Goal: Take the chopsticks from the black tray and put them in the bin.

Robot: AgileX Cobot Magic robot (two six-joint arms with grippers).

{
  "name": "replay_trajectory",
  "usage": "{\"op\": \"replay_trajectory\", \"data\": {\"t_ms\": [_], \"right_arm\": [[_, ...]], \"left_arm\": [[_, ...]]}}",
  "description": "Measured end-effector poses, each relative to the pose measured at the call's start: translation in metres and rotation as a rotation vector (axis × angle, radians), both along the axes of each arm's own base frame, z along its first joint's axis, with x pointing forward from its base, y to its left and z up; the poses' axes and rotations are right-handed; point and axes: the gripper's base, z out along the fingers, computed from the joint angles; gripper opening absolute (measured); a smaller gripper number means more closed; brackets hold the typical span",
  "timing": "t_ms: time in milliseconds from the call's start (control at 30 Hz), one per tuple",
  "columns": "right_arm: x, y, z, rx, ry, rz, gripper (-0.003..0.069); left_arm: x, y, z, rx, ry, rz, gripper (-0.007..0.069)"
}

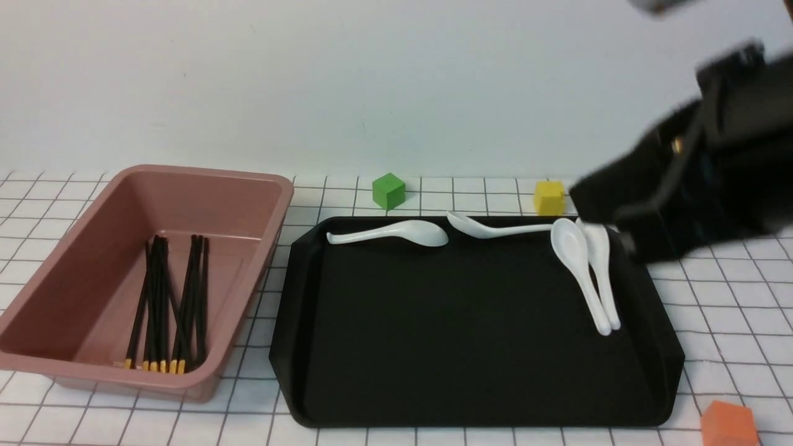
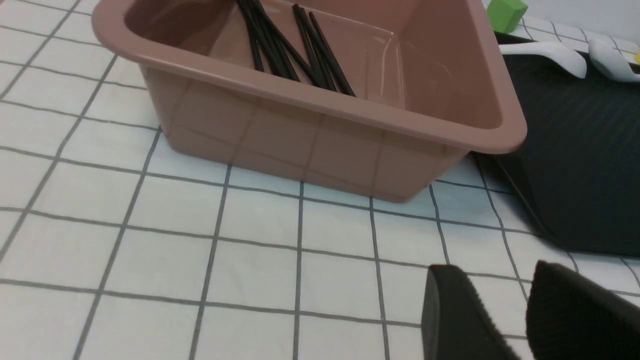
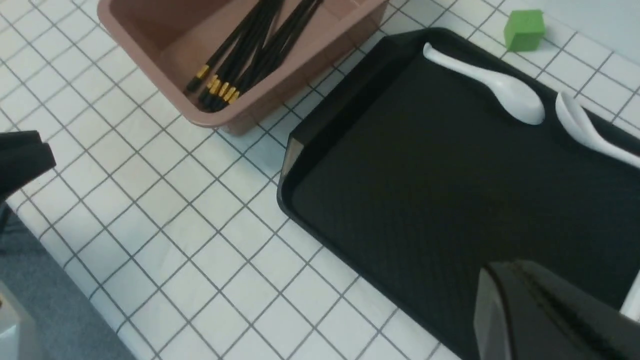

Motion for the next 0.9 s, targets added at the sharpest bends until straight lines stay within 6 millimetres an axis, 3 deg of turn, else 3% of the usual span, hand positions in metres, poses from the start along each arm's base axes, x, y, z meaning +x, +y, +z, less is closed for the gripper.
{"op": "replay_trajectory", "data": {"t_ms": [133,267,400,667,900], "right_arm": [[-0.018,-0.018,-0.053,0.170,-0.142,-0.039,-0.0006],[-0.028,-0.030,-0.084,0.271,-0.254,-0.066,-0.0003],[-0.035,-0.038,-0.103,0.311,-0.303,-0.077,0.0001],[-0.042,-0.045,-0.145,0.241,-0.231,-0.081,0.0005],[-0.043,-0.045,-0.149,0.233,-0.222,-0.081,0.0011]], "left_arm": [[0.000,0.000,0.000,0.000,0.000,0.000,0.0238],[0.000,0.000,0.000,0.000,0.000,0.000,0.0238],[0.000,0.000,0.000,0.000,0.000,0.000,0.0238],[0.000,0.000,0.000,0.000,0.000,0.000,0.0238],[0.000,0.000,0.000,0.000,0.000,0.000,0.0238]]}}
